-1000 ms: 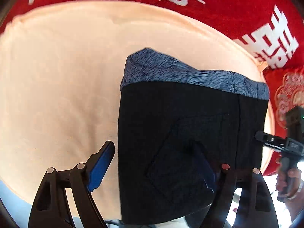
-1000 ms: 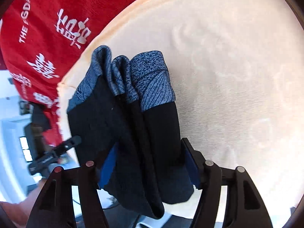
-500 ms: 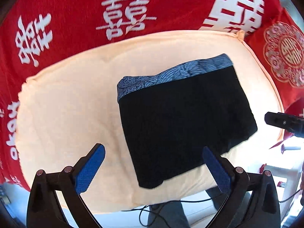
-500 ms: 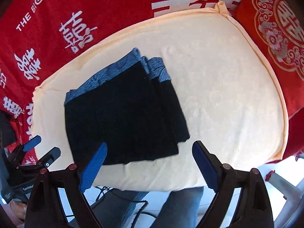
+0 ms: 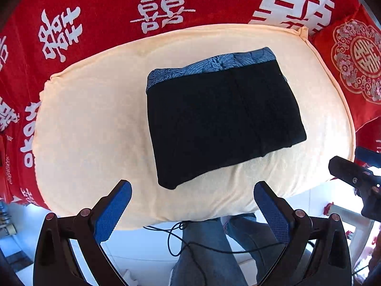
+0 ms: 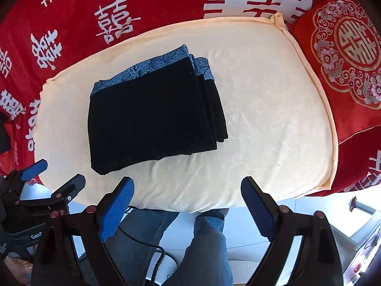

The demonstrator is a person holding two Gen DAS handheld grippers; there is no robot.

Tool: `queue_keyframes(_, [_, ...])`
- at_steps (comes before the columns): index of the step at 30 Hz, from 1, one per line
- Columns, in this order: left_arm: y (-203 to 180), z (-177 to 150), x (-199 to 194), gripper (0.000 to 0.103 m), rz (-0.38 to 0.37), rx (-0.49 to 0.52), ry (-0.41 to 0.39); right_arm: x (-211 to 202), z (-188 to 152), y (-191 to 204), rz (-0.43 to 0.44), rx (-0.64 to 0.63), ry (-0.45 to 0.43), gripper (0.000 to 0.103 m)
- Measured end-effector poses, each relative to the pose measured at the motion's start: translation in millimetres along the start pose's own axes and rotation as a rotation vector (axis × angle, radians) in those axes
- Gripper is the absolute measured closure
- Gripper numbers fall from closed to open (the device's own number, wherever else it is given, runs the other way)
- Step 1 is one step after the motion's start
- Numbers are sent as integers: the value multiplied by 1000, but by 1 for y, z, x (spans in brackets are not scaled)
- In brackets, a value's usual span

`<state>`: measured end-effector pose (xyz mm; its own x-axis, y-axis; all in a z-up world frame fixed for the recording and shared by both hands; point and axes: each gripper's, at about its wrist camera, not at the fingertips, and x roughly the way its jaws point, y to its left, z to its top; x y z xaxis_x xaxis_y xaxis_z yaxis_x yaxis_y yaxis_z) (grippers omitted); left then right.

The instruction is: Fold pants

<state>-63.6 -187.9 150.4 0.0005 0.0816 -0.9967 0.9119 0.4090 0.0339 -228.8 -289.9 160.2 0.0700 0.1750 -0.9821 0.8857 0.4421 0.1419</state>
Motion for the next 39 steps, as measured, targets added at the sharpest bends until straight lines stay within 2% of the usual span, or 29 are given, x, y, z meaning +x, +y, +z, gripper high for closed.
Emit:
queue_keyframes(3, [-15, -9, -7, 0, 24, 4, -9, -5, -8, -2, 10, -17, 1, 10])
queue_keyframes(12, [-32, -28, -12, 0, 24, -7, 10, -14, -29, -1, 20, -55, -16, 10])
queue_keyframes(27, [-21, -39, -22, 0, 46, -51, -47, -21, -35, -3, -17, -51, -56, 10])
queue_keyframes(39, [-24, -39, -16, 0, 26, -44, -38, -16, -32, -3, -36, -63, -48, 10])
